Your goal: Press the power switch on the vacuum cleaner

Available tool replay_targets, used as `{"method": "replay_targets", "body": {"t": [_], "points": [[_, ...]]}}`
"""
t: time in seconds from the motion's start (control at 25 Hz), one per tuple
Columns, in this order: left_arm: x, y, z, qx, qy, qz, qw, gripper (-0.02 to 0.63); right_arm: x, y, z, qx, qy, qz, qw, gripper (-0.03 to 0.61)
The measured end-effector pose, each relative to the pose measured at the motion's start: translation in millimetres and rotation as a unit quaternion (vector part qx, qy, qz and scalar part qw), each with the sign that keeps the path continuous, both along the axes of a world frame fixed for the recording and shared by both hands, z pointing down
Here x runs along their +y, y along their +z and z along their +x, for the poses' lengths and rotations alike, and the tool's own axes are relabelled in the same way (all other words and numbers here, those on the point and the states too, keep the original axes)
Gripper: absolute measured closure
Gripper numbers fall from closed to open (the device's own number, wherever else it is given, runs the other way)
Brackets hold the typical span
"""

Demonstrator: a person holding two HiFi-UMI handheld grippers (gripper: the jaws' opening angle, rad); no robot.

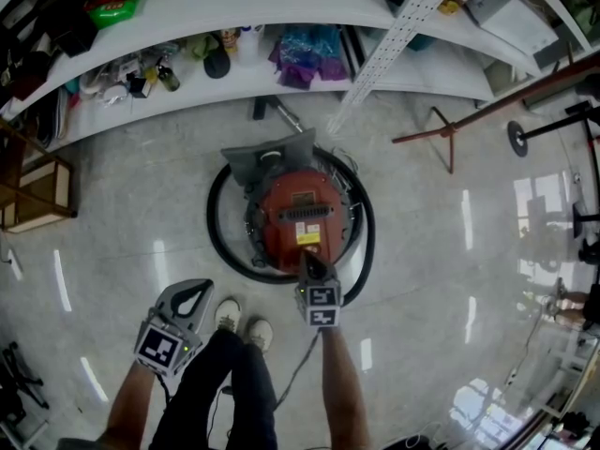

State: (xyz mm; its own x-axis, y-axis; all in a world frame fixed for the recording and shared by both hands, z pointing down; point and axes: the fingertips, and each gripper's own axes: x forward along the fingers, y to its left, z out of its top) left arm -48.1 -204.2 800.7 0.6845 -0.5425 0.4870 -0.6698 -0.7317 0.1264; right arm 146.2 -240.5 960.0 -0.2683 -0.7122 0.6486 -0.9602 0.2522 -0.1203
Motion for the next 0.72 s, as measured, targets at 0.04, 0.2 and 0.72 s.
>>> {"method": "replay_targets", "body": {"t": [0.04, 0.2, 0.72], "points": [[-0.4, 0.1, 0.2, 0.000, 0.000, -0.001, 1.0000, 0.604, 0.2, 0.3, 0.0, 0.000, -0.001, -0.001, 1.000, 0.569], [-1.8, 1.7, -0.7, -0.001, -0.001, -0.003, 1.0000, 0.604, -0.5, 1.5, 0.1, 0.000, -0.002, -0.001, 1.000, 0.569], [-1.5, 7.4, 3.7, -0.003, 0.003, -0.005, 1.0000, 0.604, -2.4, 7.6, -5.8, 0.019, -0.022, -0.001, 1.000, 0.569]]}}
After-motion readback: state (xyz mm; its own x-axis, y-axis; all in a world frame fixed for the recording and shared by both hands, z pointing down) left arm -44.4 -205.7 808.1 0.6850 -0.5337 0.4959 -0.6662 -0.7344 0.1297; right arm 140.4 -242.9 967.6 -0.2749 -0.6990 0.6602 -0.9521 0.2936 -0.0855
